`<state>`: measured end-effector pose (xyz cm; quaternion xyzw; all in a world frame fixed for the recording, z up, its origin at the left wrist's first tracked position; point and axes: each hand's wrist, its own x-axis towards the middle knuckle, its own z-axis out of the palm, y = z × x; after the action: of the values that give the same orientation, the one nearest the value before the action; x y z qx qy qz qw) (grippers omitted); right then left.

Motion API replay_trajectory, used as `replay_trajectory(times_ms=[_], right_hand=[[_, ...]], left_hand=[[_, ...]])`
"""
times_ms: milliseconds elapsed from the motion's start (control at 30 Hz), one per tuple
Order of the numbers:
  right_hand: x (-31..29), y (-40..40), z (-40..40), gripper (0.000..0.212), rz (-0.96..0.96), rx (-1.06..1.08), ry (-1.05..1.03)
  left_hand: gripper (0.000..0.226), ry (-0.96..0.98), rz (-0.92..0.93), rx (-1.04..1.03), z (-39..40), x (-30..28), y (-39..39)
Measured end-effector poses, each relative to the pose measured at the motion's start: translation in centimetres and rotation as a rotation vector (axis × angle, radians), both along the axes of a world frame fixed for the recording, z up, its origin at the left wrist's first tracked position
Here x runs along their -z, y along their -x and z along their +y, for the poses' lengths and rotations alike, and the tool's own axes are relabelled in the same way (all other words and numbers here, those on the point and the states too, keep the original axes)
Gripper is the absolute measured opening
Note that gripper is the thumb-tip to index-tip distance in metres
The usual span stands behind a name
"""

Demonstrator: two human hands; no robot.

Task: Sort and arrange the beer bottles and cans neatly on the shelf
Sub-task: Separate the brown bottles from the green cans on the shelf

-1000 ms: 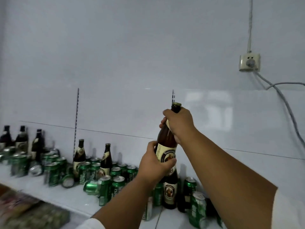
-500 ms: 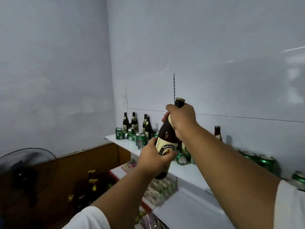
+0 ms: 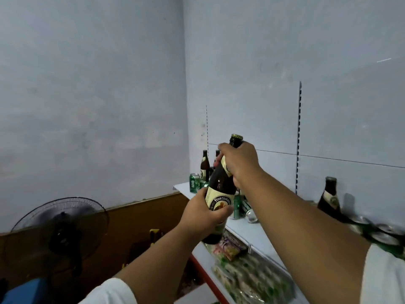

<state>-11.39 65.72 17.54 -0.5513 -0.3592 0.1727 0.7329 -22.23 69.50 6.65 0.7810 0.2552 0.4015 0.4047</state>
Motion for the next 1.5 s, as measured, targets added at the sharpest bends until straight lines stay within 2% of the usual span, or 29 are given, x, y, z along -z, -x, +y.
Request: replay_trajectory(times_ms=[100, 333, 500, 600, 733, 933, 1133, 1333, 1500], right_hand=[[0.0, -1.3, 6.3, 0.014, -0.006, -0.07, 0.002], [2.6, -1.0, 20.1, 0.024, -0.023, -0.141, 0.09], [3.0, -1.2, 30.3, 0.023, -0.004, -0.122, 0.073], [2.1, -2.3, 35.3, 0.026, 0.055, -0.186, 0.077], [1.5, -5.1, 41.3, 0.024, 0.036, -0.197, 0.098], [3.9, -9.0, 49.6, 0.023, 0.02, -0.16, 0.125], [3.4, -13.8, 57.1, 0.022, -0.108, -0.188, 0.196], [3.6, -17.7, 63.3, 0.042, -0.441, 0.003, 0.502], [5.7, -20.6, 66.0, 0.043, -0.414, 0.202, 0.592]], left_hand=[[0.047, 0.008, 0.012, -0.039, 5.8, -0.2, -0.6], [0.049, 0.07, 0.024, -0.065, 18.7, 2.7, -0.1], [0.05, 0.06, 0.036, 0.006, 29.6, 2.9, -0.2], [0.051, 0.066, 0.041, 0.053, 35.9, 2.3, -0.9], [0.05, 0.085, 0.07, 0.112, 43.3, 1.8, -3.3], [0.049, 0.128, 0.087, 0.151, 52.1, 3.8, -7.9], [0.045, 0.2, 0.092, 0.185, 60.0, 3.8, -12.5], [0.057, 0.239, 0.163, 0.267, 68.0, 5.5, -17.1], [0.059, 0.201, 0.196, 0.367, 72.3, 7.8, -21.6]])
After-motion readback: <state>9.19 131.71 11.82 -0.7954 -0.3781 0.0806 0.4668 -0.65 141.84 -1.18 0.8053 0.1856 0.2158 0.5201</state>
